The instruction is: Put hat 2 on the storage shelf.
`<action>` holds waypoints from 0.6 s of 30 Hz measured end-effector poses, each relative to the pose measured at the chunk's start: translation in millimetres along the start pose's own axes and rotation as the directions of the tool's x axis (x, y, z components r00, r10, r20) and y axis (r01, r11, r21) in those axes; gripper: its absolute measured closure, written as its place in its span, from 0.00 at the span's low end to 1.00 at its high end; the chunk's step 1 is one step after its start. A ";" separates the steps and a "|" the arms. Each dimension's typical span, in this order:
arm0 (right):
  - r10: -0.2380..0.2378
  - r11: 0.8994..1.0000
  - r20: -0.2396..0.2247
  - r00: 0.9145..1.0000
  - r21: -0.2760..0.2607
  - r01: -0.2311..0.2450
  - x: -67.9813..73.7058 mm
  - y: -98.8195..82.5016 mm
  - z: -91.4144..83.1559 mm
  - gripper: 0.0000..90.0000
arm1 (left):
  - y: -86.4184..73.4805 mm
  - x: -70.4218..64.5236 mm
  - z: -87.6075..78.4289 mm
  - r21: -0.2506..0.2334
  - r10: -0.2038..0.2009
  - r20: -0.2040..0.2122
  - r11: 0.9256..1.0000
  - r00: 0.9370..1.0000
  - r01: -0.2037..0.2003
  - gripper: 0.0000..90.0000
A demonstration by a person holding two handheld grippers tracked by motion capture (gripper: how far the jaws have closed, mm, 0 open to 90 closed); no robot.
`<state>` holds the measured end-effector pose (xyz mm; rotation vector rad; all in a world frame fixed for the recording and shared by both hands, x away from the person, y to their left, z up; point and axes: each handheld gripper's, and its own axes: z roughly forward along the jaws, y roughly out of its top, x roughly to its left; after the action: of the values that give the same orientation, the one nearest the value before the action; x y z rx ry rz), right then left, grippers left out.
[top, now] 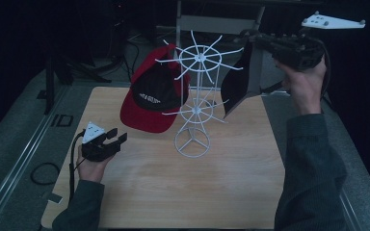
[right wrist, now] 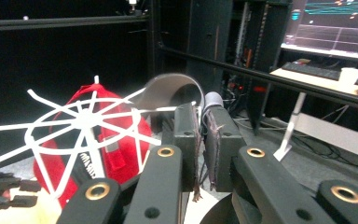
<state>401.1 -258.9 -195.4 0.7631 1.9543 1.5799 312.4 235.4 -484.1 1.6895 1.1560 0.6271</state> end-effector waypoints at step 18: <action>-0.020 0.998 -0.079 0.997 0.061 0.025 13.2 -7.3 17.6 0.93 | -0.5 0.2 -0.2 0.002 0.002 -0.001 1.000 1.000 -0.002 0.60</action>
<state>403.1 -238.6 -206.5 0.7114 2.0694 1.5637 312.1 235.7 -484.5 1.6924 1.1558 0.6281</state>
